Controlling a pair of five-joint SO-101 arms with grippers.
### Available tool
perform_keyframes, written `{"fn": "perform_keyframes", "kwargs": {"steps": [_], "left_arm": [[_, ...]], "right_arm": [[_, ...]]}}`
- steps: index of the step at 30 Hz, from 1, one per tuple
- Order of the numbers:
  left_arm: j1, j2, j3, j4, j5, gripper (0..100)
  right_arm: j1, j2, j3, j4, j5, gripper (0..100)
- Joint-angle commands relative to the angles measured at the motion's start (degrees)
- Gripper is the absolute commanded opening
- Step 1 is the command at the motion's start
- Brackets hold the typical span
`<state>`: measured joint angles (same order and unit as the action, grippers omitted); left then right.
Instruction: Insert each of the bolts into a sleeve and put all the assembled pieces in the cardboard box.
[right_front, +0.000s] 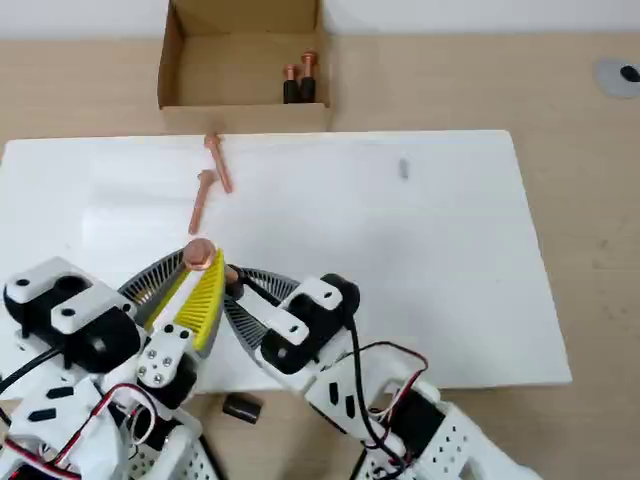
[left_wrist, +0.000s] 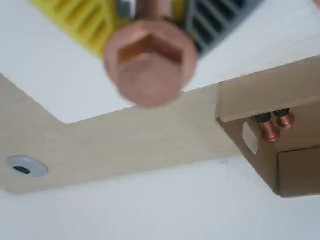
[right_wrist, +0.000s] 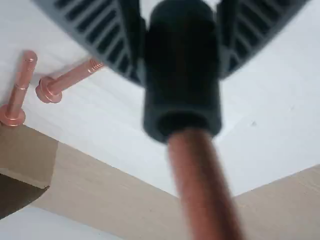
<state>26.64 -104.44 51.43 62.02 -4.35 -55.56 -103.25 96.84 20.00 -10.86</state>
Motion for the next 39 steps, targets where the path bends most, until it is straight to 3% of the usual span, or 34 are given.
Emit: {"fn": "perform_keyframes", "kwargs": {"steps": [1, 8, 16, 22, 24, 28, 34, 39], "left_arm": [[0.0, 0.04, 0.79, -0.44, -0.97, 1], [-6.33, -0.13, 4.92, -4.13, -2.11, 1], [-6.33, 0.04, 4.92, -4.4, -2.11, 1], [3.69, 0.13, 4.4, 3.69, -7.38, 1], [4.04, 0.04, 4.4, 3.78, -7.47, 1], [0.26, 0.04, 4.04, 2.55, -7.65, 2], [-8.18, -0.04, 2.29, 1.93, -5.45, 13], [-9.49, 0.13, 0.26, 5.27, -4.75, 17]], "right_arm": [[-0.48, -3.74, 0.04, -1.58, 0.0, 1.0], [-0.48, -3.82, 0.04, -1.58, 0.0, 1.0], [-0.48, -3.82, 0.04, -1.58, 0.0, 1.0], [-0.48, -3.82, 0.04, -1.58, 0.0, 1.0], [-0.48, -3.82, 0.04, -1.58, 0.0, 1.0], [-0.48, -3.82, 0.04, -1.58, 0.0, 1.0], [-0.48, -3.82, 0.04, -1.58, 0.0, 1.0], [-0.4, -3.82, 0.04, -1.58, 0.09, 1.0]]}}
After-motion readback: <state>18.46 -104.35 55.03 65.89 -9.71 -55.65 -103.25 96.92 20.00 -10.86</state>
